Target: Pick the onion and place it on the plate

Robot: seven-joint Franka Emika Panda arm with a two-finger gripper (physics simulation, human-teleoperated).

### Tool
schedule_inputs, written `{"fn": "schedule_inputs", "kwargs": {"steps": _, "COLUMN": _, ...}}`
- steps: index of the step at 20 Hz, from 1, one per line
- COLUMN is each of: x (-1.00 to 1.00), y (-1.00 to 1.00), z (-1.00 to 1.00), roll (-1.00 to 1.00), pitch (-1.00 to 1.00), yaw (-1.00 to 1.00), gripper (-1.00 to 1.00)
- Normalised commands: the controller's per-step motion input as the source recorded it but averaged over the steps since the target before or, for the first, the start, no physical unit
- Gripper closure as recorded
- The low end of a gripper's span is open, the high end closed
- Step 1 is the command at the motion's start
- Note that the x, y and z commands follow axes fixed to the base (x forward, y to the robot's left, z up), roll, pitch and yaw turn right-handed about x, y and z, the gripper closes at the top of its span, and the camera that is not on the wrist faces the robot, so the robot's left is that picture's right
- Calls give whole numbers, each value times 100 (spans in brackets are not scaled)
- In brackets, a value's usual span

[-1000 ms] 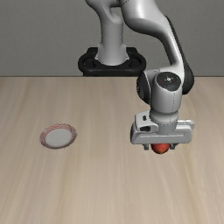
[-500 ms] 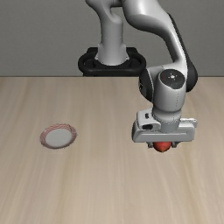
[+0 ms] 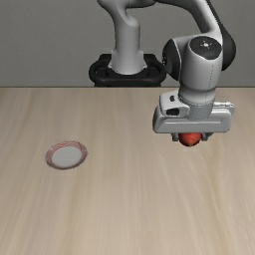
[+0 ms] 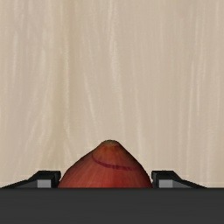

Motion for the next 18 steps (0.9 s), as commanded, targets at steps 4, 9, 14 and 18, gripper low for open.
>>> {"fn": "schedule_inputs", "kwargs": {"steps": 4, "x": 0, "y": -100, "z": 0, "roll": 0, "pitch": 0, "yaw": 0, "gripper": 100}}
{"fn": "schedule_inputs", "kwargs": {"steps": 9, "x": 0, "y": -100, "z": 0, "roll": 0, "pitch": 0, "yaw": 0, "gripper": 100}}
{"fn": "schedule_inputs", "kwargs": {"steps": 14, "x": 0, "y": -100, "z": 0, "roll": 0, "pitch": 0, "yaw": 0, "gripper": 100}}
{"fn": "schedule_inputs", "kwargs": {"steps": 18, "x": 0, "y": -100, "z": 0, "roll": 0, "pitch": 0, "yaw": 0, "gripper": 100}}
